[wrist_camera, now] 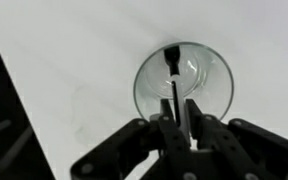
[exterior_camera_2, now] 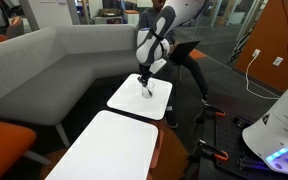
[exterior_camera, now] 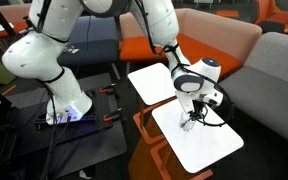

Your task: Take the marker out of the glass and put it on the table on the left

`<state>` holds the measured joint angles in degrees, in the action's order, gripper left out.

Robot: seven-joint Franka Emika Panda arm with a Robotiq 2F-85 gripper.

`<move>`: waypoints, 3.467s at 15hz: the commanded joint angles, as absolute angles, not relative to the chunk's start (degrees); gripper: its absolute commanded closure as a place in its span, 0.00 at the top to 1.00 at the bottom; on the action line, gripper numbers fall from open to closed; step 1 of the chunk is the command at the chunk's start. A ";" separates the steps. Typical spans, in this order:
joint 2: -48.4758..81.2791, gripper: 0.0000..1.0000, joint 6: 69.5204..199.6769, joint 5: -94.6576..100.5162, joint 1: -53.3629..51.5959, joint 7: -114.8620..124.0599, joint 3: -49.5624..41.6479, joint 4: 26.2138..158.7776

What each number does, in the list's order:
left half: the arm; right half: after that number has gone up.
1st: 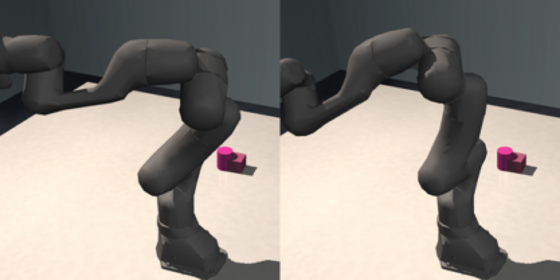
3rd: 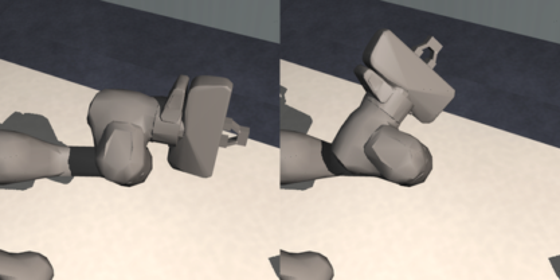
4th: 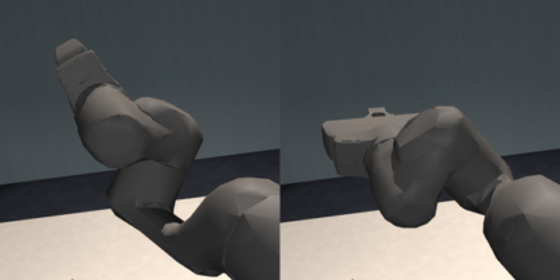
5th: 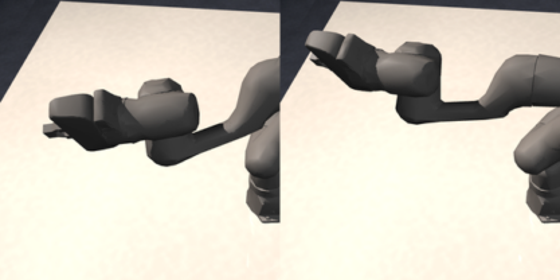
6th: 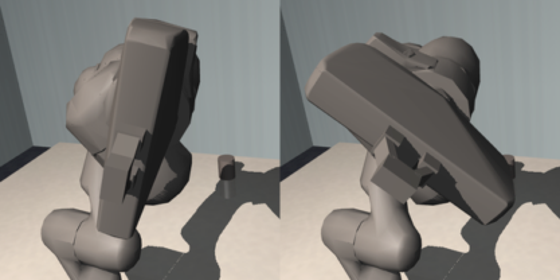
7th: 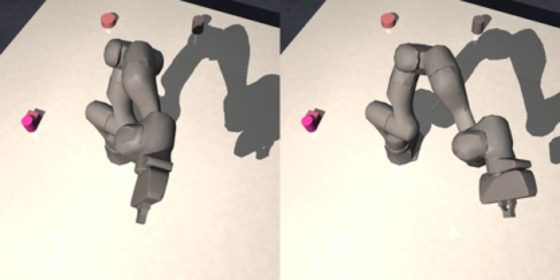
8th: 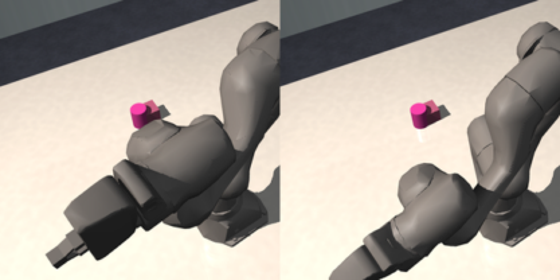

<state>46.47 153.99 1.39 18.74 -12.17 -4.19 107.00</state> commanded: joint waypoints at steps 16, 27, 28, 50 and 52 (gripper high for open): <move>26.43 0.03 146.58 5.20 14.74 -10.97 -8.09 117.18; 38.80 0.03 128.45 -23.64 19.21 -12.37 2.18 97.82; 40.75 0.03 127.26 -23.59 18.60 -11.78 1.96 95.66; 63.67 0.37 110.30 -4.07 0.32 -9.59 3.17 78.61; 63.32 0.45 110.67 -4.57 0.71 -10.38 3.76 78.47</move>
<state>63.04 112.04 -5.30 -0.11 -8.85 2.91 80.20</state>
